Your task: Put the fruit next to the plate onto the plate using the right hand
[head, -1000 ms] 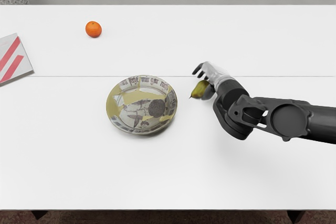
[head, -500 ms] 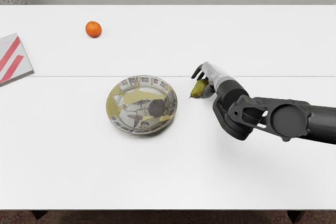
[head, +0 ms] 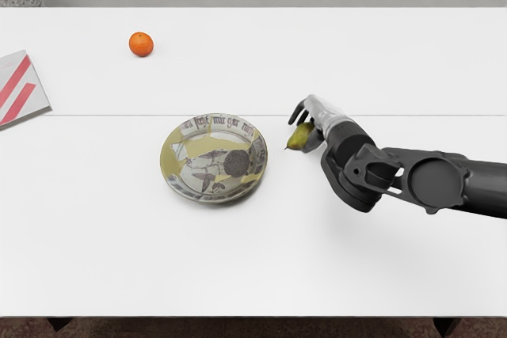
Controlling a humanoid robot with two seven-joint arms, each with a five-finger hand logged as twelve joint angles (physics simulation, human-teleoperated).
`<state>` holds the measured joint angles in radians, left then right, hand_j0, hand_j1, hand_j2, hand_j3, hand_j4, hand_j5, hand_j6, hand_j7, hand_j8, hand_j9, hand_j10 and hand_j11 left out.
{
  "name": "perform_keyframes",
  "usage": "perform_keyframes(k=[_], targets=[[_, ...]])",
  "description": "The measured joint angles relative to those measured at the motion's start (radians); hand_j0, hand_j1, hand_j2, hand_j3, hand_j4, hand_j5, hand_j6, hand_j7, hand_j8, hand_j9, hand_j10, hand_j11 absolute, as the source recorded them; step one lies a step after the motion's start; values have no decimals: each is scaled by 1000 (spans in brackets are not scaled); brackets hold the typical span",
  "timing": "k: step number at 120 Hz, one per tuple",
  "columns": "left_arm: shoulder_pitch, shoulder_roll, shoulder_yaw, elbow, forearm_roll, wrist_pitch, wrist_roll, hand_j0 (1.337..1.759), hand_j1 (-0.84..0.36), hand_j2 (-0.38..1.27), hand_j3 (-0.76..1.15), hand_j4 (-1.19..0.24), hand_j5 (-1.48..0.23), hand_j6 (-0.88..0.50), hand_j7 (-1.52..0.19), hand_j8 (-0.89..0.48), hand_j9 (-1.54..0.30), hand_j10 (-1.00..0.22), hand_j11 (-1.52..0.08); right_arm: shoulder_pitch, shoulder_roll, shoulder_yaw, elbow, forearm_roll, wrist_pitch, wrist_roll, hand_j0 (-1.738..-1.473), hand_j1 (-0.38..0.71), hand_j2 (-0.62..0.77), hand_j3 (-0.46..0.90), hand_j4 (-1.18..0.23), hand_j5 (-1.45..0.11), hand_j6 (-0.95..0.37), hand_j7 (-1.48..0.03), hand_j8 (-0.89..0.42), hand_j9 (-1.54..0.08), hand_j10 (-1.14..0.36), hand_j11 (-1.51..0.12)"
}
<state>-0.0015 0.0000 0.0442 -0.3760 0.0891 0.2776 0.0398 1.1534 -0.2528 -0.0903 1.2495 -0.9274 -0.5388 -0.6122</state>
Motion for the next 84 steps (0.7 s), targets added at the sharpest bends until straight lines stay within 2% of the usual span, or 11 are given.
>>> perform_keyframes(k=[21,56,84], targets=[[0,0,0,0,0,0,0,1658,347,0,0,-2,-2,-2,-2,-2,-2,-2,-2,9,-11,16,0,12,6,1,-1654,224,228,0,-647,-804,-552,-822,-477,-825,-638,-826],[0,0,0,0,0,0,0,1658,347,0,0,-2,-2,-2,-2,-2,-2,-2,-2,12,-30,164,12,18,68,0,-1656,233,244,0,-636,-831,-546,-828,-463,-838,-618,-837],[0,0,0,0,0,0,0,1658,347,0,0,-2,-2,-2,-2,-2,-2,-2,-2,18,-22,251,92,19,116,0,-1657,255,259,0,-632,-838,-533,-829,-437,-831,-592,-824]])
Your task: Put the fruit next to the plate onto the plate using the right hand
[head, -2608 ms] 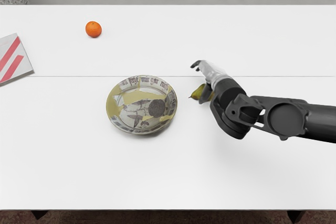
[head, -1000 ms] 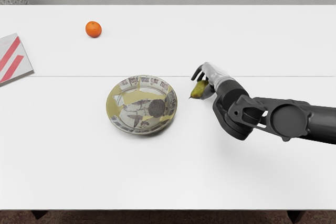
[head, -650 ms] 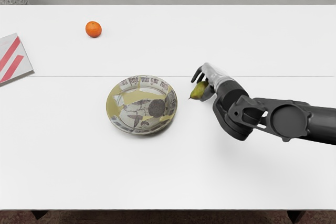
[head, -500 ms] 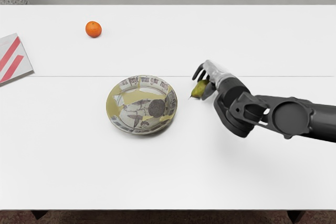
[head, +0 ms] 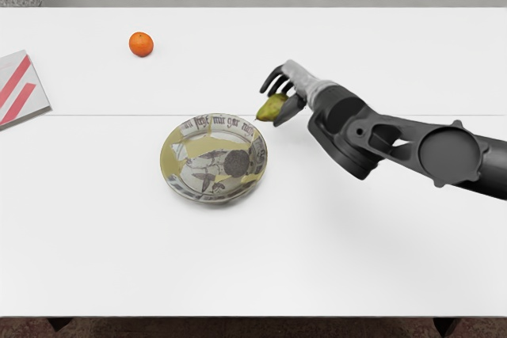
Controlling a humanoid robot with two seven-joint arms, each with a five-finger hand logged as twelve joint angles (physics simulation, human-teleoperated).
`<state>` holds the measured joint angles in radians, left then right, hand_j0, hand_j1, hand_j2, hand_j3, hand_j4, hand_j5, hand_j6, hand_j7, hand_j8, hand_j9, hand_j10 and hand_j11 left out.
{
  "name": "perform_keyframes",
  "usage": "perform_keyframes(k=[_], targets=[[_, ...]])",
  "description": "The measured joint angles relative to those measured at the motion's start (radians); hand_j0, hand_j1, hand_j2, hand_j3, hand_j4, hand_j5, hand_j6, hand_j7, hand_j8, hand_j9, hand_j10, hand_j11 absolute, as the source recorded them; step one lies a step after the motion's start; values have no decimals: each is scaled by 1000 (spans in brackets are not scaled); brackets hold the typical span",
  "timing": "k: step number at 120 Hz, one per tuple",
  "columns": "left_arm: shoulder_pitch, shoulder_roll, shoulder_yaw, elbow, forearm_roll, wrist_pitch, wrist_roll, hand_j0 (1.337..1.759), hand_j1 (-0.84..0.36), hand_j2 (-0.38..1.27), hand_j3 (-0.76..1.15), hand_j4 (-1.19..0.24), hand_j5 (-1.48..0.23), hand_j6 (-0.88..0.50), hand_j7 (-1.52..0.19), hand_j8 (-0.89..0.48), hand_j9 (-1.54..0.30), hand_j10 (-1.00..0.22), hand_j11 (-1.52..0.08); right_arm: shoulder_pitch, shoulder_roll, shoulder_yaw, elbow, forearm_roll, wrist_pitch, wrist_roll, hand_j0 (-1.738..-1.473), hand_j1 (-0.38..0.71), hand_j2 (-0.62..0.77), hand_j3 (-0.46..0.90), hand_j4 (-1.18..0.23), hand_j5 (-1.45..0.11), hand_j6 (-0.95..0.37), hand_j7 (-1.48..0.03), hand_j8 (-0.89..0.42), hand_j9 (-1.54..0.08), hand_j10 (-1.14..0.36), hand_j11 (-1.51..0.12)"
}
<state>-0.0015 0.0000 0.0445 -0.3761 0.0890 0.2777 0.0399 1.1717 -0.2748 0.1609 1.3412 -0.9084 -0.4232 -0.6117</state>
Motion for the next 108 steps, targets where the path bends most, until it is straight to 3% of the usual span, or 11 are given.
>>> perform_keyframes(k=[27,70,87,108], targets=[[0,0,0,0,0,0,0,1658,347,0,0,-2,-2,-2,-2,-2,-2,-2,-2,1,40,36,62,1,37,-1,-1658,268,298,0,-630,-842,-539,-829,-438,-829,-591,-818],[0,0,0,0,0,0,0,1658,347,0,0,-2,-2,-2,-2,-2,-2,-2,-2,-42,163,34,73,5,64,0,-1658,312,411,1,-616,-860,-534,-829,-421,-851,-561,-847],[0,0,0,0,0,0,0,1658,347,0,0,-2,-2,-2,-2,-2,-2,-2,-2,-56,176,32,71,1,66,1,-1658,280,360,0,-613,-839,-556,-816,-440,-835,-574,-833],[0,0,0,0,0,0,0,1658,347,0,0,-2,-2,-2,-2,-2,-2,-2,-2,-61,169,93,71,-2,79,1,-1658,-68,151,0,-273,-372,-249,-363,-200,-371,-256,-370]])
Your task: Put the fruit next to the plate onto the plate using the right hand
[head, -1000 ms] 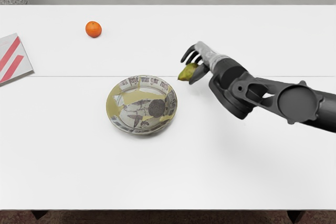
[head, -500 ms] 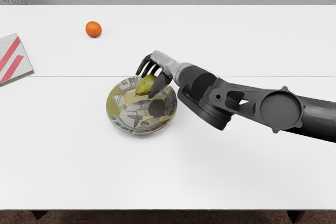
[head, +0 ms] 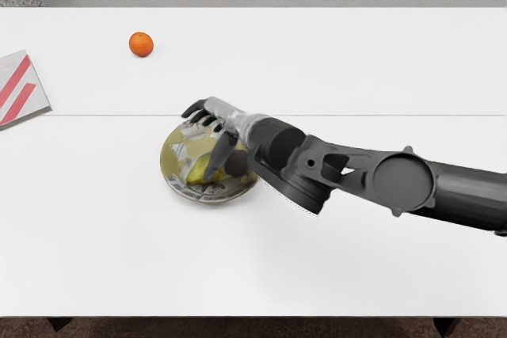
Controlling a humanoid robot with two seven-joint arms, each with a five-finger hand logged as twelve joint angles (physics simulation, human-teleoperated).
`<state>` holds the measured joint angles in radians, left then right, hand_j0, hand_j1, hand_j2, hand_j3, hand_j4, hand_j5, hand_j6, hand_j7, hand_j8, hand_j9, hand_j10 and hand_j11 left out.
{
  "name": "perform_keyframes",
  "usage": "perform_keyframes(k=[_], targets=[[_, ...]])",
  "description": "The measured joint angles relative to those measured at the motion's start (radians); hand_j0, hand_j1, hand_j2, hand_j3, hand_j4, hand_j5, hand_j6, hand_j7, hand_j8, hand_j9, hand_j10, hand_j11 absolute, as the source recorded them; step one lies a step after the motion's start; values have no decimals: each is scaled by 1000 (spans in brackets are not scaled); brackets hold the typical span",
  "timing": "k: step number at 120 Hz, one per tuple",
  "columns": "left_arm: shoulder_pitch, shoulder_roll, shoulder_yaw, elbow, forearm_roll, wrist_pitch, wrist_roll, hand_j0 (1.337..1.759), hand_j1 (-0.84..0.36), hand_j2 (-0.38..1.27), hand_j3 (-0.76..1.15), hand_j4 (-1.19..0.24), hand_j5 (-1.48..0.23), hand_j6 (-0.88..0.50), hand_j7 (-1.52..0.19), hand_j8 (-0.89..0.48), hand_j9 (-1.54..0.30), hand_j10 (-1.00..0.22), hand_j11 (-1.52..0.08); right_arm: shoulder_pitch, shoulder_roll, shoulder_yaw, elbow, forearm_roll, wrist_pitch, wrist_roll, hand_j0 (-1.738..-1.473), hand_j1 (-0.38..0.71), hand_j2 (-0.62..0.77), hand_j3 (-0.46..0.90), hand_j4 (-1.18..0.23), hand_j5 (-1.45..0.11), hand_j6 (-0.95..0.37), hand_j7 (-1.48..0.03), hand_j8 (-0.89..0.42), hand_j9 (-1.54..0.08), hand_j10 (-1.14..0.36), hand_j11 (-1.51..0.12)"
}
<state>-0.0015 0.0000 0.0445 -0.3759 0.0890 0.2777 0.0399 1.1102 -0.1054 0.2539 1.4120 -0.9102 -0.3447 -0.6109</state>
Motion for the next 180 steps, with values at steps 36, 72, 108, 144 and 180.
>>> perform_keyframes(k=[36,72,108,144,180], targets=[[0,0,0,0,0,0,0,1658,347,0,0,-2,-2,-2,-2,-2,-2,-2,-2,-173,-30,438,3,140,508,0,-1658,-285,35,0,-63,-86,-58,-83,-46,-85,-59,-85],[1,0,0,-1,0,0,0,1658,347,0,0,-2,-2,-2,-2,-2,-2,-2,-2,-323,-246,648,0,502,923,0,-1658,-334,8,0,-15,-20,-13,-19,-11,-20,-14,-20],[17,0,1,0,0,0,0,1658,347,0,0,-2,-2,-2,-2,-2,-2,-2,-2,-594,-365,939,-5,617,954,0,-1658,-346,2,0,-3,-5,-3,-4,-2,-5,-3,-4],[17,0,-2,1,-1,1,0,1658,347,0,0,-2,-2,-2,-2,-2,-2,-2,-2,-758,-451,1148,-116,737,956,0,-1658,-349,1,0,0,-1,0,-1,0,-1,0,-1],[12,0,-6,2,-1,1,0,1658,347,0,0,-2,-2,-2,-2,-2,-2,-2,-2,-837,-502,1263,-209,797,956,0,-1658,-349,1,0,0,0,2,0,1,0,1,0]])
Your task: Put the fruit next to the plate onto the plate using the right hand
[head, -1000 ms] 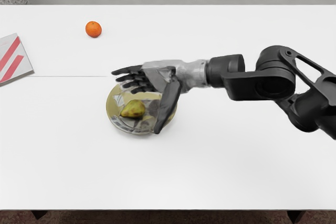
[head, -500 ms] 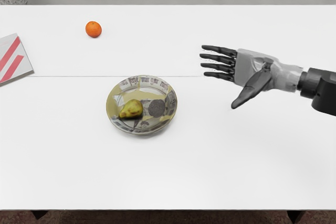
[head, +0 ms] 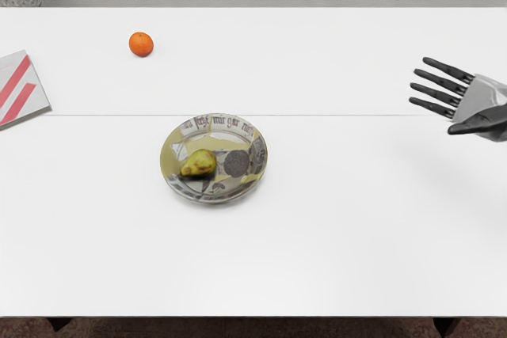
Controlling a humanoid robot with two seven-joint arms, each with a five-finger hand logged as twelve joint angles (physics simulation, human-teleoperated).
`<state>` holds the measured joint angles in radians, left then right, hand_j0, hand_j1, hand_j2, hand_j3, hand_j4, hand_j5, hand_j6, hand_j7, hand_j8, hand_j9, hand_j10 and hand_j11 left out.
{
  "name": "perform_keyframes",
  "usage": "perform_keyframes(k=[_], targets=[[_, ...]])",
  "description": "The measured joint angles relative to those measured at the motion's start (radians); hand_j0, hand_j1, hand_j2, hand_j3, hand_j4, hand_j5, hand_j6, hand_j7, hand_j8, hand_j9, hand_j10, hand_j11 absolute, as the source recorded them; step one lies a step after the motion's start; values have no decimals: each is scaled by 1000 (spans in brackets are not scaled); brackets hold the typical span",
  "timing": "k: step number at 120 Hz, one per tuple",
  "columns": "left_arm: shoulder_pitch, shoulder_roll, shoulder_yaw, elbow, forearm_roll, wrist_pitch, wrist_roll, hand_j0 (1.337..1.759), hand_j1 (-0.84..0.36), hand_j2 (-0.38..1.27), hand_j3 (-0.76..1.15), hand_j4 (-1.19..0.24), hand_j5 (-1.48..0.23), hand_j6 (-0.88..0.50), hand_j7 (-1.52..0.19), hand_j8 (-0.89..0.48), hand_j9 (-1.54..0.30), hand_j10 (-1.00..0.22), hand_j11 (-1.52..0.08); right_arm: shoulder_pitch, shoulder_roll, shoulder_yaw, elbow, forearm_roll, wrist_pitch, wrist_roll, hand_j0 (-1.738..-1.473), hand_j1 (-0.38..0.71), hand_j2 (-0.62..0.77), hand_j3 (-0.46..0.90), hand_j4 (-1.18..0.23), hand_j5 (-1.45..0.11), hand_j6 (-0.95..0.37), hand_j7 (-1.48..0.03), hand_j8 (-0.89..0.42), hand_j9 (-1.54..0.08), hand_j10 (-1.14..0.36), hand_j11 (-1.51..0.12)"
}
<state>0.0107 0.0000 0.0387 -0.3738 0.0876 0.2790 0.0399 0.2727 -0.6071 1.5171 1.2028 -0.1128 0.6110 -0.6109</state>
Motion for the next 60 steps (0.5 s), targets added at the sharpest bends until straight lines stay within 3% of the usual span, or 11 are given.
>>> perform_keyframes(k=[60], targets=[[6,0,1,0,0,0,-7,1658,347,0,0,-2,-2,-2,-2,-2,-2,-2,-2,-7,-18,14,-19,18,0,0,-1658,-349,1,0,0,0,2,0,2,0,1,0]])
